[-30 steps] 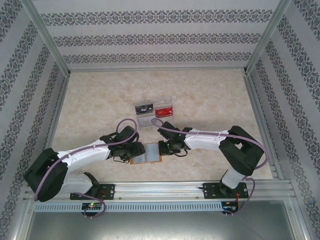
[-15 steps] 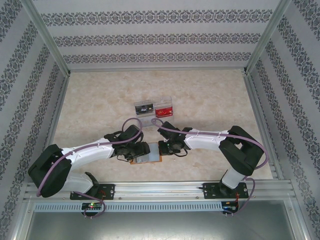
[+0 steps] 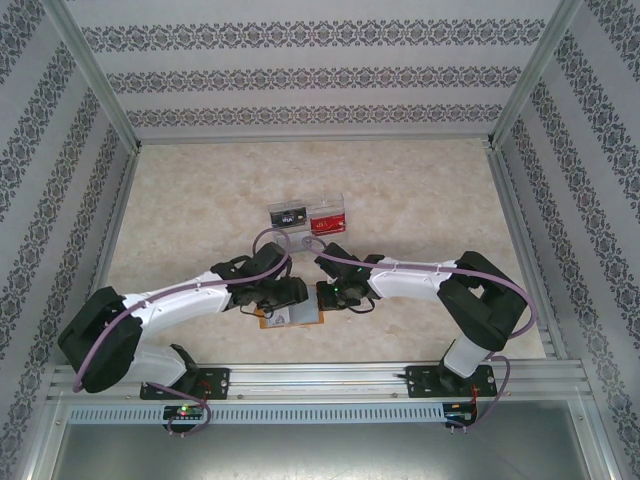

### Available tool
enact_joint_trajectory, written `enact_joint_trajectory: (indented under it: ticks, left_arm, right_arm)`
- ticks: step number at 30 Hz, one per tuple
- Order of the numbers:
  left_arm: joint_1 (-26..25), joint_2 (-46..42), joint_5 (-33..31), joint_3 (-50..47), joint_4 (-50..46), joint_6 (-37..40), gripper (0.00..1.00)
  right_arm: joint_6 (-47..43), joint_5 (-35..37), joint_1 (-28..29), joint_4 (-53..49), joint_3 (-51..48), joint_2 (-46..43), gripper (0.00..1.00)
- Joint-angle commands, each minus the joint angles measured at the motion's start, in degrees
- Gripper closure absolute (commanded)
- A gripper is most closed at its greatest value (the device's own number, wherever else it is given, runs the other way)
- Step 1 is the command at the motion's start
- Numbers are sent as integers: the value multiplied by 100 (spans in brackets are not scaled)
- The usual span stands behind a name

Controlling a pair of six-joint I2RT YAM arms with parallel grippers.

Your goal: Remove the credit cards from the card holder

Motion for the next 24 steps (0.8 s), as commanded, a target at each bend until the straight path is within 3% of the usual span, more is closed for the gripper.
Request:
enact_joint_trajectory:
  ticks: [1, 5, 14, 22, 24]
  left_arm:
    - [-90, 173, 181, 262, 221, 248, 45]
    - [-112, 256, 141, 383, 118, 274, 48]
    - [93, -518, -446, -126, -486, 130, 60]
    - [800, -1070, -255, -890, -740, 239, 92]
    - [910, -1089, -140, -979, -717, 340, 96]
  right_arm:
    - [45, 283, -13, -204, -8, -182, 96]
    - [43, 344, -100, -218, -38, -460, 94]
    - [124, -74, -54, -61, 278, -621, 91]
    - [373, -529, 185, 392, 681, -249, 90]
    - [482, -587, 238, 458, 744, -118, 90]
